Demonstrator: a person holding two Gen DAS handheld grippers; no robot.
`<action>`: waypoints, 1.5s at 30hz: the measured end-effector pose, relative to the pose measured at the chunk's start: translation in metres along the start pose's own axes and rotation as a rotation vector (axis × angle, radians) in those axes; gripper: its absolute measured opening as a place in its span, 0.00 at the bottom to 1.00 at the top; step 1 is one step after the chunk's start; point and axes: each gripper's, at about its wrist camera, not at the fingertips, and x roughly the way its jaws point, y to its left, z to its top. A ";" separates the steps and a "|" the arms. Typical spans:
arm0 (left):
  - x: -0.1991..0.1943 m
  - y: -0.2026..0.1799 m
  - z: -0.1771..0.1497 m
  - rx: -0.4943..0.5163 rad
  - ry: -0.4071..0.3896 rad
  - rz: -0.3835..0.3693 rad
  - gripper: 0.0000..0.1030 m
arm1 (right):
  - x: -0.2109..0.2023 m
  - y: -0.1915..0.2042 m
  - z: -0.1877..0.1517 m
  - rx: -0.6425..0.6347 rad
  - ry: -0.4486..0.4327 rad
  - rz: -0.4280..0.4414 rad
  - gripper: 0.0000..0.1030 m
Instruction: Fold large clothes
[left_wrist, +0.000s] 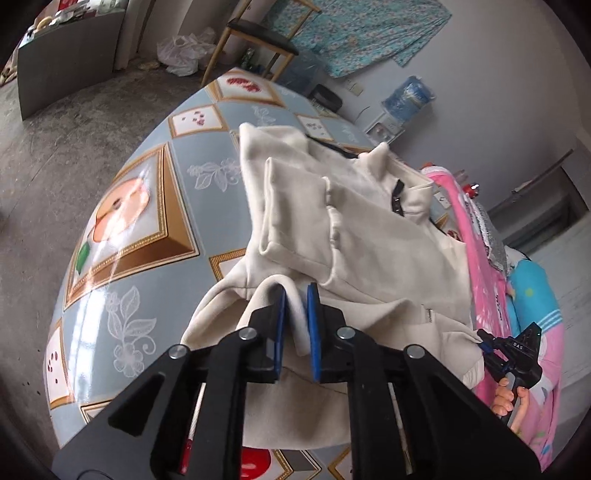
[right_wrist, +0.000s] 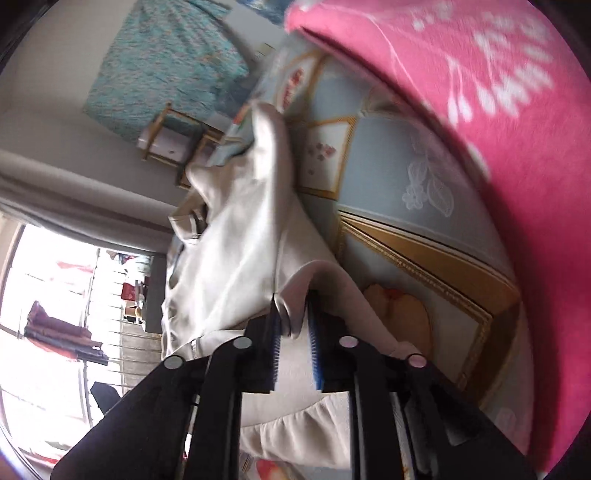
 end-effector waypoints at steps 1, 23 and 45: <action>-0.002 0.002 -0.001 -0.008 0.000 -0.010 0.14 | 0.002 -0.002 0.001 0.012 0.005 0.014 0.18; -0.043 0.029 -0.109 -0.047 0.078 -0.064 0.58 | -0.068 -0.023 -0.108 -0.043 0.004 -0.017 0.59; -0.015 0.034 -0.069 -0.184 -0.074 -0.051 0.50 | -0.034 -0.034 -0.076 0.126 -0.239 -0.035 0.44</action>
